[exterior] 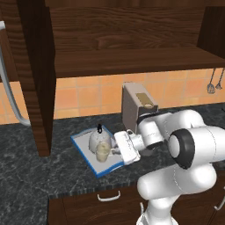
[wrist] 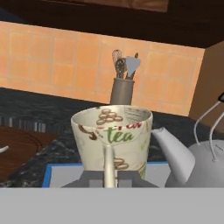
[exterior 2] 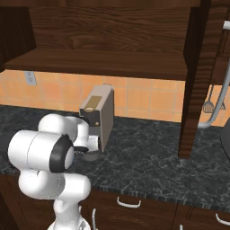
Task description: Pick the kettle from the counter and place it on the tray. Then pick the mug from the cabinet and place it on the tray. Then close the cabinet doors.
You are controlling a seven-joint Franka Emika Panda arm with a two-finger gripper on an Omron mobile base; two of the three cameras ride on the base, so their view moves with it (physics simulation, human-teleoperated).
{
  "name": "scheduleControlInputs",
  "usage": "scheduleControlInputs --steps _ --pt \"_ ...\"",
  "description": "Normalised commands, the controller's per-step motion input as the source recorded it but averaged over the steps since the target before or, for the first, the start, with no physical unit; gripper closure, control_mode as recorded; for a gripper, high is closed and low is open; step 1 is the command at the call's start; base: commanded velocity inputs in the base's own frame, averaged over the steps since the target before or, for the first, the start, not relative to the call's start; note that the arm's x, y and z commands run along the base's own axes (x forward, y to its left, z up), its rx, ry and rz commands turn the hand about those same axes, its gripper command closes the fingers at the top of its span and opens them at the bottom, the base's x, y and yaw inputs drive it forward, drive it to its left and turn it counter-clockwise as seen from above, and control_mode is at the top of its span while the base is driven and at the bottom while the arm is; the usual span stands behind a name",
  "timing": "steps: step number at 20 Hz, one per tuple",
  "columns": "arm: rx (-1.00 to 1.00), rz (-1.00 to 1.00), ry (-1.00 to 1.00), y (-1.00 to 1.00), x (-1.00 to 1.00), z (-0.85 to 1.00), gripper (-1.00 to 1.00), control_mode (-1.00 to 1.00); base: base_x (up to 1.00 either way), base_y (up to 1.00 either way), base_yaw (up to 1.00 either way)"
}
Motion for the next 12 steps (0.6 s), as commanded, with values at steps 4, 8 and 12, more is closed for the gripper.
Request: scheduleControlInputs --steps 4,8,12 --pt "0.00 0.00 0.06 0.00 0.02 -0.28 1.00 -1.00 0.00 0.00 0.00" --pt "0.00 0.00 0.16 0.03 0.00 -0.08 1.00 -1.00 0.00 0.00 0.00" --pt "0.00 0.00 0.21 0.07 0.00 -0.07 1.00 -1.00 0.00 0.00 0.00"
